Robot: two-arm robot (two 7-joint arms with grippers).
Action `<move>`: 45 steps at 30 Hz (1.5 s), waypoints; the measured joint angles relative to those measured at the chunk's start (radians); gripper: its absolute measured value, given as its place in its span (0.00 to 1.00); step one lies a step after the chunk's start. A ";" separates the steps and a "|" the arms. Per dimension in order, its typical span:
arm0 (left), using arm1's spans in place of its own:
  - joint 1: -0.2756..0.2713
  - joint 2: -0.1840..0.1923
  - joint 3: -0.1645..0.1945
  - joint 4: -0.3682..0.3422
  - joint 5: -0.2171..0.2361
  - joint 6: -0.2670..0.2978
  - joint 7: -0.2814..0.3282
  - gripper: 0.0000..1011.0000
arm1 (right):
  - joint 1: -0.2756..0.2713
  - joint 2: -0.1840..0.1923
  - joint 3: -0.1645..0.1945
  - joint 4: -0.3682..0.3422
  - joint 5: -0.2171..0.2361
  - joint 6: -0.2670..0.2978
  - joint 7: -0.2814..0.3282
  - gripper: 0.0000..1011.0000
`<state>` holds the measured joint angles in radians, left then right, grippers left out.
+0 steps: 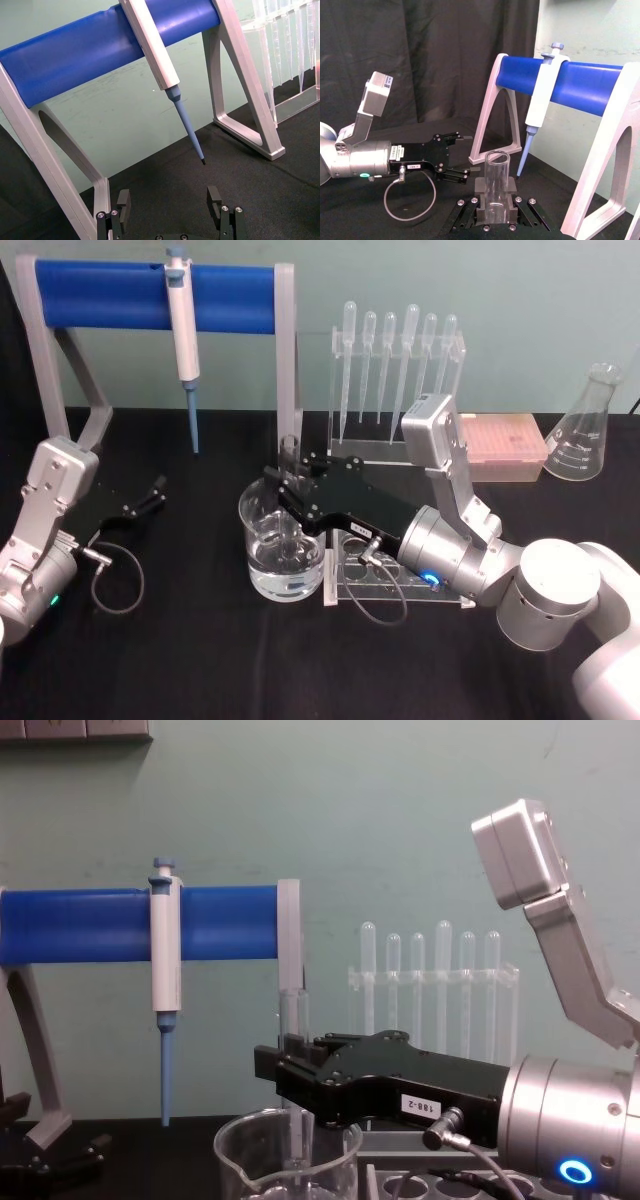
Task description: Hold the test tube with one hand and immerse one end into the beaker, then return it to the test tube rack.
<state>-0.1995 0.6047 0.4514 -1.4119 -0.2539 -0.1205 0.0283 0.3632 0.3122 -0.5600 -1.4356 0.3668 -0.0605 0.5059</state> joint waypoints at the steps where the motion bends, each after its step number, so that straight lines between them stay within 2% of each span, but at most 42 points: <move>1: 0.000 0.000 0.000 0.000 0.000 0.000 0.000 0.99 | 0.000 0.000 0.000 0.000 0.000 0.000 0.000 0.23; 31: 0.000 0.000 0.000 0.000 0.000 0.000 0.000 0.99 | 0.000 0.000 0.001 -0.001 0.000 0.001 0.000 0.23; 34: 0.000 0.000 0.000 0.000 0.000 0.000 0.000 0.99 | 0.000 0.007 0.009 -0.042 -0.003 0.021 -0.005 0.23; 37: 0.000 0.000 0.000 0.000 0.000 0.000 0.000 0.99 | 0.002 0.024 0.025 -0.119 -0.007 0.057 -0.018 0.23; 38: 0.000 0.000 0.000 0.000 0.000 0.000 0.000 0.99 | 0.002 0.024 0.025 -0.119 -0.007 0.057 -0.018 0.23; 43: 0.000 0.000 0.000 0.000 0.000 0.000 0.000 0.99 | 0.005 0.063 0.063 -0.250 0.004 0.116 -0.036 0.23; 44: 0.000 0.000 0.000 0.000 0.000 0.000 0.000 0.99 | 0.005 0.063 0.063 -0.250 0.004 0.116 -0.036 0.23; 45: 0.000 0.000 0.000 0.000 0.000 0.000 0.000 0.99 | -0.003 0.078 0.079 -0.287 0.012 0.127 -0.043 0.23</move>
<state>-0.1995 0.6047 0.4514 -1.4120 -0.2539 -0.1205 0.0283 0.3601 0.3898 -0.4806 -1.7222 0.3788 0.0664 0.4628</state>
